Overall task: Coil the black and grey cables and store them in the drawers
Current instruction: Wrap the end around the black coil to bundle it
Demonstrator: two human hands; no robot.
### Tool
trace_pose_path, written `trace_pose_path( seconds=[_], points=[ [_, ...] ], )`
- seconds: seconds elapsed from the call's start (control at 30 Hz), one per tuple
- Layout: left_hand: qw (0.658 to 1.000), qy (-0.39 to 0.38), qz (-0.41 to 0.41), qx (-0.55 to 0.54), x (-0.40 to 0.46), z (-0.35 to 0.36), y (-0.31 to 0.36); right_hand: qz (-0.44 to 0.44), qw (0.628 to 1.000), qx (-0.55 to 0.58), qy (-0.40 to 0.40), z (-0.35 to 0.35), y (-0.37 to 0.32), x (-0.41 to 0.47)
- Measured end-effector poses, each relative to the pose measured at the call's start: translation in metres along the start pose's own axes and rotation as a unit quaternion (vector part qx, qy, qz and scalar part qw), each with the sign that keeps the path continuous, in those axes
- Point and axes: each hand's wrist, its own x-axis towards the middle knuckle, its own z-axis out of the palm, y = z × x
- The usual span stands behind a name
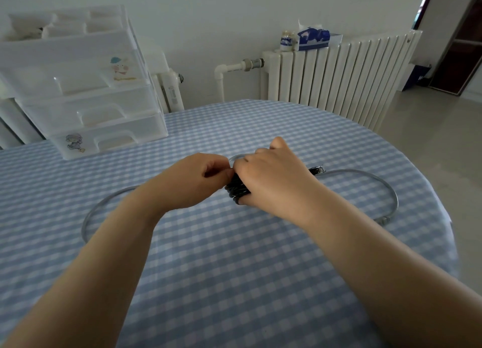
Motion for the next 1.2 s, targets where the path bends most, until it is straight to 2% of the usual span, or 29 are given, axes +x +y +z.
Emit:
trace_pose_path(
  seconds=[0.17,0.27,0.4,0.47,0.53,0.8,0.93,1.07,1.13,1.2],
  points=[
    [0.995,0.031,-0.047,-0.083,0.003,0.007,0.002,-0.001,0.999,-0.035,-0.008,-0.001,-0.001,0.004],
    [0.984,0.116,-0.066,-0.122,0.007,0.016,0.006,0.038,0.999,0.010,-0.031,-0.003,-0.003,0.008],
    [0.970,0.239,0.004,-0.045,0.008,0.032,0.006,0.092,0.992,0.084,-0.035,-0.003,-0.001,0.008],
    [0.962,0.267,0.039,-0.032,0.007,0.036,0.003,0.135,0.977,0.155,-0.050,-0.004,0.004,0.007],
    [0.957,0.282,0.040,-0.059,0.007,0.039,0.002,0.157,0.967,0.193,-0.050,-0.004,0.010,0.006],
    [0.976,0.202,-0.007,-0.080,0.010,0.033,0.006,0.151,0.975,0.158,-0.038,0.003,0.008,0.004],
    [0.991,0.125,-0.029,0.027,0.007,0.021,0.007,0.141,0.979,0.143,-0.029,0.002,0.008,0.003],
    [0.986,0.079,-0.053,0.135,0.005,0.017,0.013,0.133,0.983,0.122,-0.012,0.004,0.004,0.004],
    [0.989,0.065,-0.063,0.115,0.007,0.016,0.011,0.127,0.985,0.119,-0.007,0.005,0.003,0.005],
    [0.994,0.037,-0.089,0.042,0.008,0.015,0.007,0.115,0.986,0.118,-0.008,0.005,0.000,0.004]
  ],
)
